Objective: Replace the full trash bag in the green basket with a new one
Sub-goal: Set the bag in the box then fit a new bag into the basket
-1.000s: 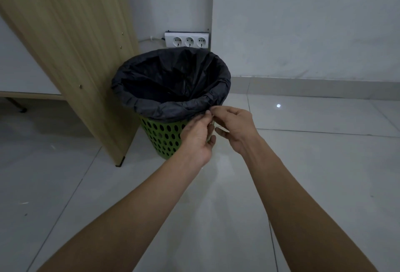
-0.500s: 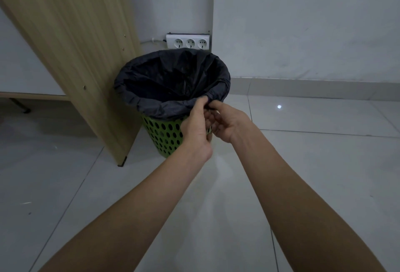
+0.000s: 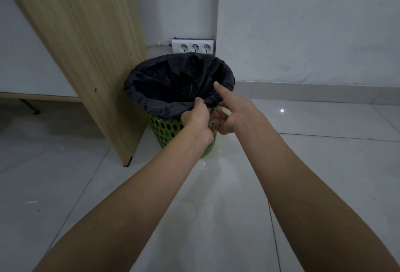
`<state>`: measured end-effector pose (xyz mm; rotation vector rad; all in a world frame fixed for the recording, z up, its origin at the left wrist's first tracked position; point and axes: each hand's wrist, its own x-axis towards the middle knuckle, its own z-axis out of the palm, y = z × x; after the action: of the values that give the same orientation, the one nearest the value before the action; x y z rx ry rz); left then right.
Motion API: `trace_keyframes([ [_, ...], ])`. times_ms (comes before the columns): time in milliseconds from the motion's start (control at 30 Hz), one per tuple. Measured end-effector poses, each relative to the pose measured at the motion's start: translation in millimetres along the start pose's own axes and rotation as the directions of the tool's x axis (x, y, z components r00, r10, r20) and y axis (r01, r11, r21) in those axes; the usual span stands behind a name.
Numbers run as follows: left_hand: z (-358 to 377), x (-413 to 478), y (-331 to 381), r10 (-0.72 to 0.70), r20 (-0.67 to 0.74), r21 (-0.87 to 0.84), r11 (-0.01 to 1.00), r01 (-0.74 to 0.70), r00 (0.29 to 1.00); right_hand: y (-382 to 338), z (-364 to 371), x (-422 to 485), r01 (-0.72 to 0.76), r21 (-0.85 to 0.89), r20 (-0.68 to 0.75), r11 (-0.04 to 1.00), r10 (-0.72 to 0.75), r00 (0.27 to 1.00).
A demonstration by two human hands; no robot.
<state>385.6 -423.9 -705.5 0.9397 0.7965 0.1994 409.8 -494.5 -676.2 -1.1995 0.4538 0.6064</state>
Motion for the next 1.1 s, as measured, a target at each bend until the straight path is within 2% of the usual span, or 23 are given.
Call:
trace_keyframes([
  [200,-16,-3,16,-0.059,0.104,0.105,0.993,0.048,0.993,8,18,26,0.072,0.041,-0.144,0.997,-0.065,0.987],
  [333,-25,2,13,-0.02,0.056,-0.016,1.0,0.02,0.998,26,33,32,0.108,0.196,-0.161,0.975,-0.077,0.984],
  [433,-31,2,3,0.071,-0.001,-0.054,0.996,-0.071,0.997,36,38,28,0.072,0.263,-0.095,0.962,-0.048,0.994],
  [533,-35,1,6,0.125,-0.099,-0.093,0.987,-0.134,0.987,48,39,22,0.067,0.26,-0.005,0.963,-0.068,0.998],
  [733,-54,8,20,0.224,-0.091,-0.099,0.967,-0.233,0.97,54,34,16,0.15,0.317,-0.07,0.936,-0.134,0.988],
  [967,-71,21,39,0.176,-0.109,-0.255,0.946,-0.198,0.978,80,53,-2,0.072,0.36,0.061,0.93,-0.1,0.993],
  [1100,-66,23,29,0.216,-0.166,-0.123,0.964,-0.237,0.962,91,57,-6,0.101,0.327,0.026,0.939,-0.116,0.993],
])
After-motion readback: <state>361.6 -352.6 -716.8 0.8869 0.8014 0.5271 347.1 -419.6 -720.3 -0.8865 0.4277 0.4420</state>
